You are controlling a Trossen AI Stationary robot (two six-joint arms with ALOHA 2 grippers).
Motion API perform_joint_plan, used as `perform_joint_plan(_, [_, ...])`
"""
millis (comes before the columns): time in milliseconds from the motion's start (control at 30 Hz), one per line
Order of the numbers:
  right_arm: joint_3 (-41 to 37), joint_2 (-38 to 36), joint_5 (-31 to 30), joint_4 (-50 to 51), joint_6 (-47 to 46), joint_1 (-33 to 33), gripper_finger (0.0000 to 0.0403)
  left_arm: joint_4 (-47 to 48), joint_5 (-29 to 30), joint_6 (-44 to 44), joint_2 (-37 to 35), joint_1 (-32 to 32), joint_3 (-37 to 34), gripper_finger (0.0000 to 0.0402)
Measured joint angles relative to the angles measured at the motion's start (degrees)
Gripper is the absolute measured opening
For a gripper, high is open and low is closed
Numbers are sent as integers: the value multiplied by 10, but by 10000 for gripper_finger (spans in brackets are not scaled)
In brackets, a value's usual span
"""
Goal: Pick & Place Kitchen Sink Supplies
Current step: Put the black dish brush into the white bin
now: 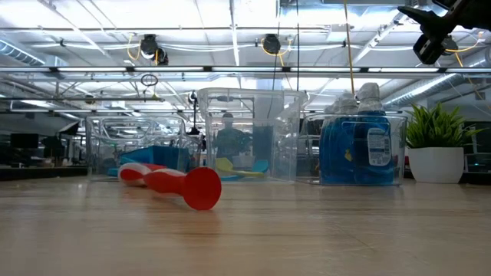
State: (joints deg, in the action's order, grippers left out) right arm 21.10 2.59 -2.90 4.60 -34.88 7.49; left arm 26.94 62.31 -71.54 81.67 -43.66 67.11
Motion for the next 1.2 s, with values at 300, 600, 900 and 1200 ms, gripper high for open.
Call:
perform_joint_plan(300, [0, 0, 0, 0, 0, 0, 167, -213, -8, 281, 0, 0, 0, 20])
perform_joint_plan(600, [0, 0, 0, 0, 0, 0, 167, -237, -8, 317, 0, 5, 0, 20])
perform_joint_plan(900, [0, 0, 0, 0, 0, 0, 167, -238, 9, 93, 0, 113, 0, 20])
perform_joint_plan(1200, [0, 0, 0, 0, 0, 0, 167, -241, -101, -2, 0, 285, 0, 20])
